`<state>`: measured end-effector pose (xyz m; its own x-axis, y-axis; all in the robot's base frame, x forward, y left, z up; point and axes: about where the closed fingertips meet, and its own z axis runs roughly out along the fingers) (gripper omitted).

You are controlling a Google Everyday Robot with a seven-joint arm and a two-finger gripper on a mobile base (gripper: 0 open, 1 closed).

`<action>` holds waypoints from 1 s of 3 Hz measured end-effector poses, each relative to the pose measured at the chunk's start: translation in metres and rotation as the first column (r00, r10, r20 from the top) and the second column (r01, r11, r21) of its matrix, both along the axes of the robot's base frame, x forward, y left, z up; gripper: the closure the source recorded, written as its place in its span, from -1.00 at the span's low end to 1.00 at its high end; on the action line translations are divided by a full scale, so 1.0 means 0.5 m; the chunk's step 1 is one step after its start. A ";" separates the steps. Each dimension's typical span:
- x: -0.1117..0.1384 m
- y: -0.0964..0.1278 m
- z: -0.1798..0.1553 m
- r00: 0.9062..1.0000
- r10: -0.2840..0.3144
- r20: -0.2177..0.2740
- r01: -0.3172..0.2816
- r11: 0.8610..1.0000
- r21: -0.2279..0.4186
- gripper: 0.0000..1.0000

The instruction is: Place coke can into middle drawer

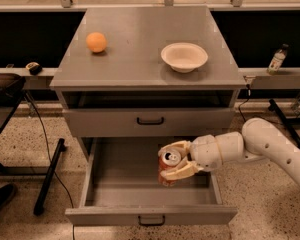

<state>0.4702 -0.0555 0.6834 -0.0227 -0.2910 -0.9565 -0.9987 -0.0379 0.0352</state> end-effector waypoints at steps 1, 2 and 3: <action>0.038 0.025 -0.035 0.994 -0.087 0.060 0.085 0.996 0.022 1.00; 0.038 0.025 -0.035 0.994 -0.086 0.060 0.085 0.996 0.022 1.00; 0.067 0.025 -0.121 0.984 -0.152 0.093 0.155 0.988 -0.021 1.00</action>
Offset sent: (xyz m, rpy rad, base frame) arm 0.0120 0.0109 -0.0157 0.0193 -0.0484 -0.0603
